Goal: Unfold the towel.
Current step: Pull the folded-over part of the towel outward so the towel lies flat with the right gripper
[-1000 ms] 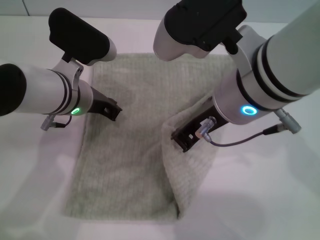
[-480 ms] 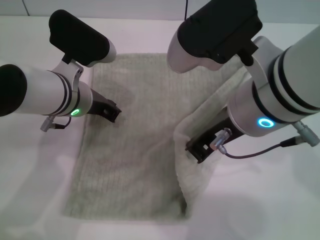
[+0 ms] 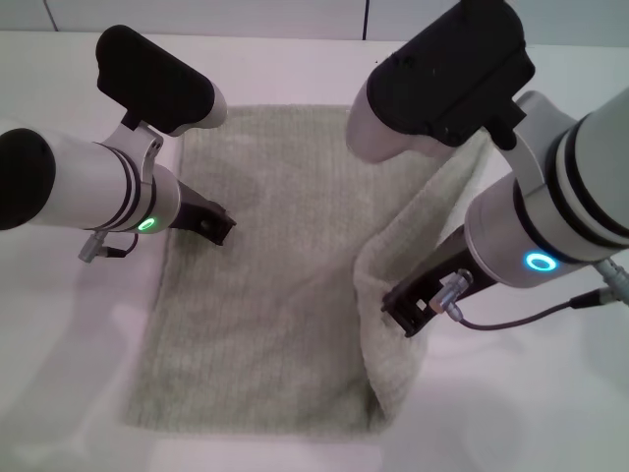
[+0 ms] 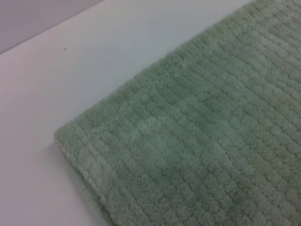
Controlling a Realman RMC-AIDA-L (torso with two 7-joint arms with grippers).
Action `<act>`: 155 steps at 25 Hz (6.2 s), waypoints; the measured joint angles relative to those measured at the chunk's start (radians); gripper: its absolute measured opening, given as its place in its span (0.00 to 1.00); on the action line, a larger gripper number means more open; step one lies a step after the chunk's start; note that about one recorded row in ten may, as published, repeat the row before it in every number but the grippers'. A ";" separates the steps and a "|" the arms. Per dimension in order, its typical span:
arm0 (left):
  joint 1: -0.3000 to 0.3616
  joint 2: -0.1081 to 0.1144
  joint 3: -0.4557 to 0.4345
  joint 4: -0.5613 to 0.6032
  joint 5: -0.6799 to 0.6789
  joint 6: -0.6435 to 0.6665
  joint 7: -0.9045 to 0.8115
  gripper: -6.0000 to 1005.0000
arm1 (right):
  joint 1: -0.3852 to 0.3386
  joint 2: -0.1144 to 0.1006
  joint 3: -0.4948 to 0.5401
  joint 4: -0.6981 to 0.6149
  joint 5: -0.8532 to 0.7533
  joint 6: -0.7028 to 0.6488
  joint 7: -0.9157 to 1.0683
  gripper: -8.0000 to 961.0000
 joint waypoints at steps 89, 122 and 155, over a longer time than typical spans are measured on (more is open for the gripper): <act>0.098 0.000 -0.015 -0.221 0.045 -0.045 0.009 0.00 | -0.027 -0.004 -0.135 -0.079 -0.168 0.085 0.220 0.52; 0.094 0.000 0.001 -0.239 0.043 -0.053 0.010 0.00 | 0.047 -0.002 -0.195 -0.088 -0.274 0.123 0.245 0.52; 0.093 0.000 0.021 -0.230 0.045 -0.059 0.010 0.00 | 0.077 -0.001 -0.254 0.079 -0.218 -0.033 0.232 0.51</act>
